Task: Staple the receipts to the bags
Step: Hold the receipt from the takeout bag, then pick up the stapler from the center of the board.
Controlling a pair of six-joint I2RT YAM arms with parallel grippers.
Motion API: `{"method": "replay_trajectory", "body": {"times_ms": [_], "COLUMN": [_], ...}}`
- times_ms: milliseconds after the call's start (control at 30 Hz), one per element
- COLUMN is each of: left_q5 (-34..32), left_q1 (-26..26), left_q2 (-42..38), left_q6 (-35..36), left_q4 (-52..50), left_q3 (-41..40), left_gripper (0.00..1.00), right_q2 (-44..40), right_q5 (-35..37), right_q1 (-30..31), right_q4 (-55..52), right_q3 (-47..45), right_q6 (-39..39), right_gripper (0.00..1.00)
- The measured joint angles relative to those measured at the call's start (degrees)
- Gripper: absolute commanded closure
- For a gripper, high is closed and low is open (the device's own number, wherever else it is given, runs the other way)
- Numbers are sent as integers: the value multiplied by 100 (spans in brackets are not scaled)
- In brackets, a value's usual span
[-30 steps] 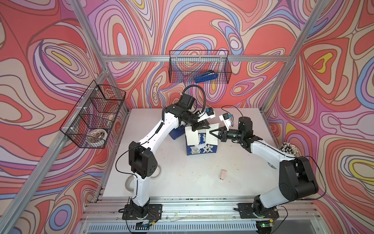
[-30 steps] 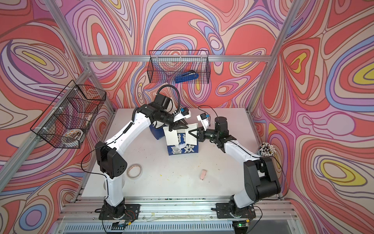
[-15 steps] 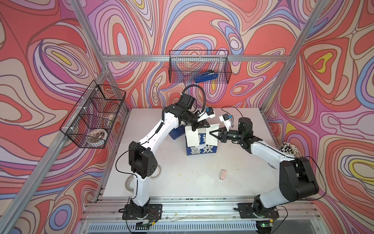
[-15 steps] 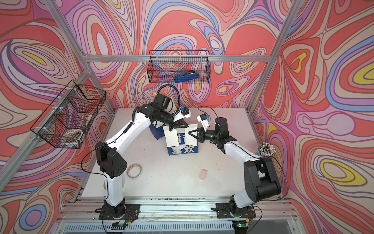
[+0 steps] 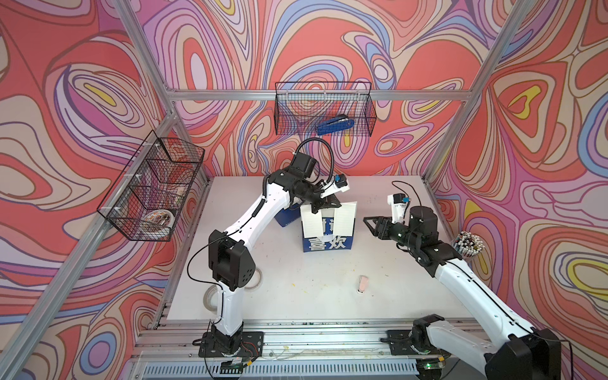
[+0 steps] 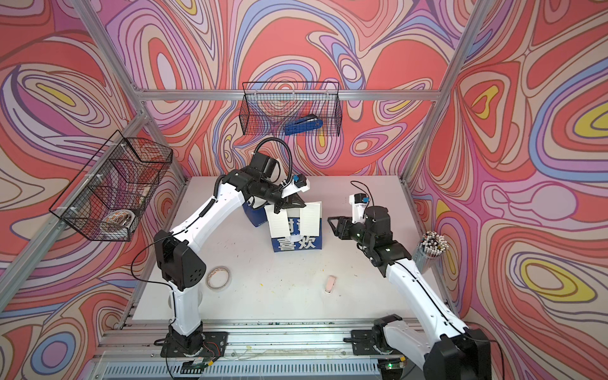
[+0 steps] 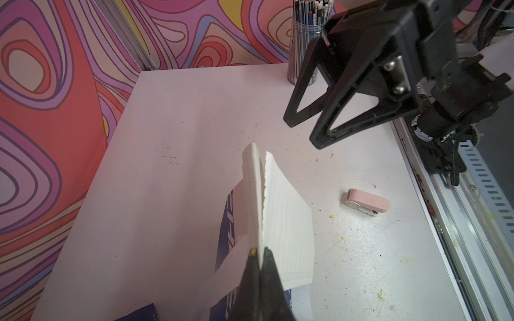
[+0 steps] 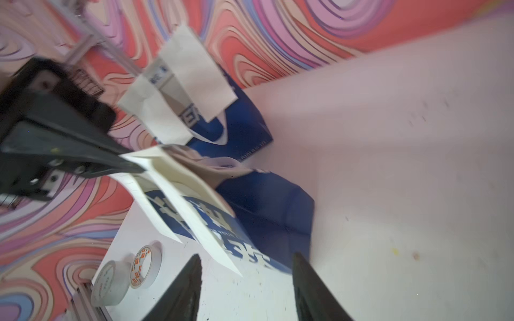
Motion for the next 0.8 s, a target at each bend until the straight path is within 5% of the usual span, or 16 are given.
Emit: {"method": "replay_trajectory", "body": {"times_ms": [267,800], "left_q5": [155,278], "left_q1": [46,68], "left_q2": [-205,-466], "left_q6": [31,153], "left_q4": [-33,-50], "left_q3": [-243,-632], "left_gripper": [100,100], "right_q2": [166,1690], "right_q5": [479,953], "right_q1": [310,1650], "right_q4": [-2605,-2684], "right_q3": [-769,-343], "right_q6": [2610,3670], "right_gripper": [35,31]}}
